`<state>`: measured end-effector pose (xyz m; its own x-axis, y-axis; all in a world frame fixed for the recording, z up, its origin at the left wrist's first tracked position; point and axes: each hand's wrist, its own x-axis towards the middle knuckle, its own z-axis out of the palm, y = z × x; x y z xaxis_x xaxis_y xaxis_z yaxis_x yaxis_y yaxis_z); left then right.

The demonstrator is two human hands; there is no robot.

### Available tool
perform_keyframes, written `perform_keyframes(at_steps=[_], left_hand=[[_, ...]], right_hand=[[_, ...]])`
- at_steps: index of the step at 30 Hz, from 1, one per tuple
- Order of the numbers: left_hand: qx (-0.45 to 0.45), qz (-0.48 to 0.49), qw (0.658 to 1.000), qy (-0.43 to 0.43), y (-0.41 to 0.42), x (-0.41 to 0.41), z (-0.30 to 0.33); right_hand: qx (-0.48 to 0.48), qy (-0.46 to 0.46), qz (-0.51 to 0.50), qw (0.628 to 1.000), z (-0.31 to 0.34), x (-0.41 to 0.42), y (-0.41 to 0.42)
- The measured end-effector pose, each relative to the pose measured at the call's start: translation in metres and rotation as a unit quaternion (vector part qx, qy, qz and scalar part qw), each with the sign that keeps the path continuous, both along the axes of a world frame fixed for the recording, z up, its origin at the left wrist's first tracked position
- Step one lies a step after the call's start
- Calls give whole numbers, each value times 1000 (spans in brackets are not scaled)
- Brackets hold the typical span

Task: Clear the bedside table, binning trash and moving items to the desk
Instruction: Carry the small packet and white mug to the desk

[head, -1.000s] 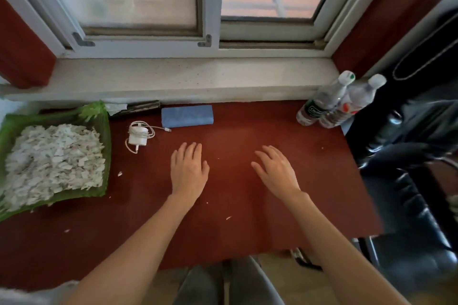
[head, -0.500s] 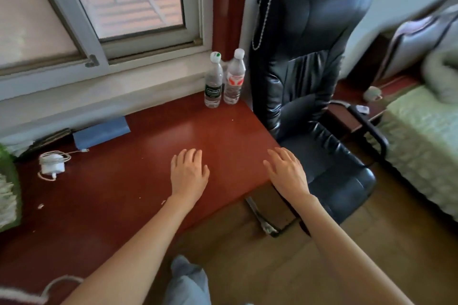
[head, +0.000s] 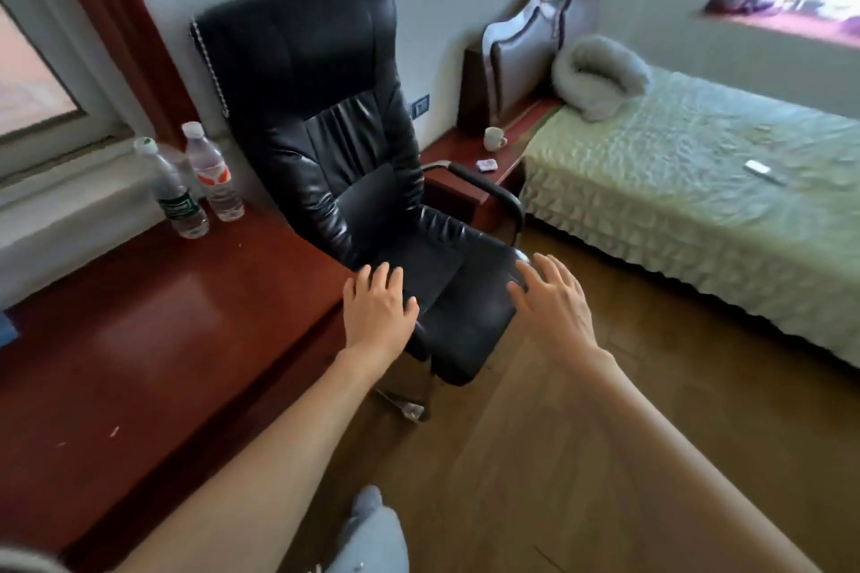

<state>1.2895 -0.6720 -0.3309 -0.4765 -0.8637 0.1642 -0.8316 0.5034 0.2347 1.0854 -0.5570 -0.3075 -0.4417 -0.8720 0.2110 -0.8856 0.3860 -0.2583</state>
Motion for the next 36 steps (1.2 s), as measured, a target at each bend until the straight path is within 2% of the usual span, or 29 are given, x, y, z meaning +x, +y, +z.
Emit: perform_keyframes(at_steps=[8, 14, 21, 27, 36], left_hand=[[-9, -144, 990, -11, 11, -156, 17], [-10, -217, 976, -4, -18, -281, 18], [-4, -246, 969, -1, -76, -405, 18], [14, -247, 969, -10, -112, -478, 3], [30, -216, 976, -9, -171, -609, -23]], right_hand=[[3, -16, -127, 992, 11, -110, 52], [22, -23, -172, 985, 11, -208, 38], [31, -46, -213, 975, 9, -322, -10], [43, -75, -228, 970, -8, -397, -37], [54, -74, -175, 980, -26, -549, -105]])
